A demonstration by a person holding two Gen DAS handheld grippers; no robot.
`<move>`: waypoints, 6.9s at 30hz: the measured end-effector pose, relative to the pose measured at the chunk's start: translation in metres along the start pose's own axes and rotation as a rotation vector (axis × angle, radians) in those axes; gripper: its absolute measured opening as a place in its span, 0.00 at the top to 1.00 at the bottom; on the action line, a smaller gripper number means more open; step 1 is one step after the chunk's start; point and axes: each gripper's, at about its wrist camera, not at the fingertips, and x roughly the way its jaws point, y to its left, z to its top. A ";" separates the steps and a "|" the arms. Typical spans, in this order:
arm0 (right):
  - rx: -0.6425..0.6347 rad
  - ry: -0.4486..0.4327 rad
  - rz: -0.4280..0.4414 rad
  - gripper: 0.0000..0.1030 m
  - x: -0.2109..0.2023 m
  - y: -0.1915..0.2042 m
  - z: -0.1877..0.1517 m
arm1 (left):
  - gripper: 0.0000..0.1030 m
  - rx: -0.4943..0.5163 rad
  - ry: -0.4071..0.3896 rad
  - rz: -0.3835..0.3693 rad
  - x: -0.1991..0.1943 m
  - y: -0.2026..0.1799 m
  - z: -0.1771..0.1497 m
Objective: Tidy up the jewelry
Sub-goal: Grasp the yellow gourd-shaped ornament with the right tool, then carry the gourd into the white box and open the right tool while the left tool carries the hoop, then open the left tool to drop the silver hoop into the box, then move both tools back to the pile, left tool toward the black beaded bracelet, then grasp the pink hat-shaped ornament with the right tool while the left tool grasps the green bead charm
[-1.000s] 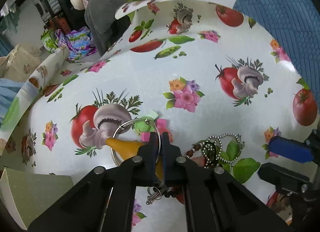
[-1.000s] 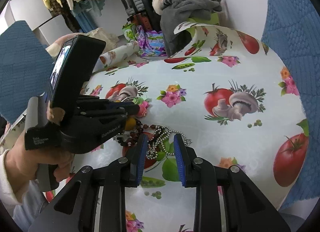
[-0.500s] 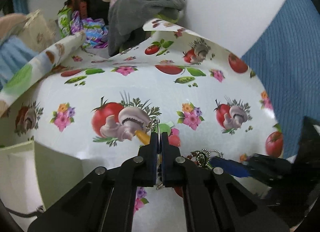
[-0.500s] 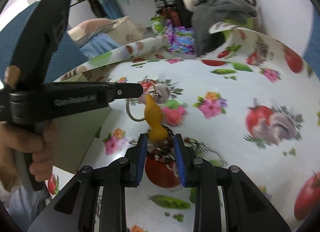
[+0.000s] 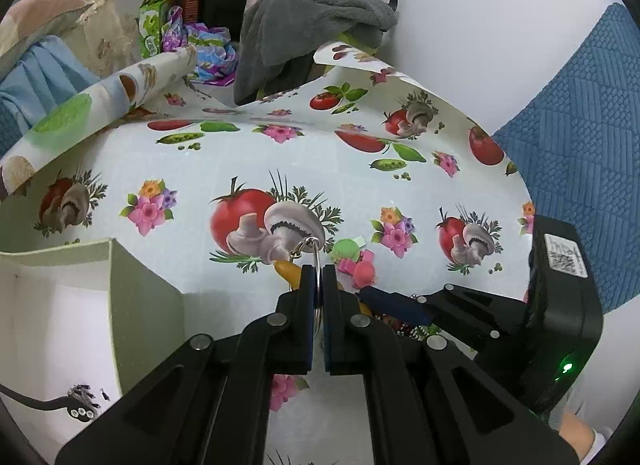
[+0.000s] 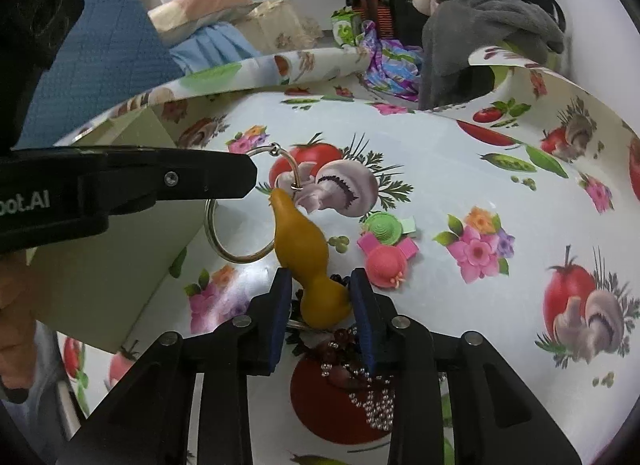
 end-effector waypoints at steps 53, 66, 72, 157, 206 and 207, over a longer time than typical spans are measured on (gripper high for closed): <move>0.371 -0.157 -0.244 0.76 -0.178 0.042 0.000 | 0.97 0.061 -0.142 -0.066 -0.166 -0.024 -0.019; 0.286 -0.282 -0.202 0.76 -0.207 0.099 0.071 | 0.97 0.044 -0.237 -0.020 -0.225 0.026 0.009; 0.259 -0.261 -0.173 0.76 -0.179 0.130 0.088 | 0.97 0.006 -0.233 0.025 -0.231 0.069 0.004; 0.212 -0.164 -0.114 0.79 -0.124 0.005 -0.017 | 0.59 -0.038 0.000 -0.149 -0.071 -0.016 -0.002; 0.254 0.054 -0.214 0.79 -0.026 -0.059 -0.012 | 0.60 -0.022 0.282 -0.100 0.086 -0.010 0.038; 0.269 0.055 -0.219 0.79 -0.028 -0.063 -0.014 | 0.60 -0.006 0.281 -0.088 0.087 -0.012 0.038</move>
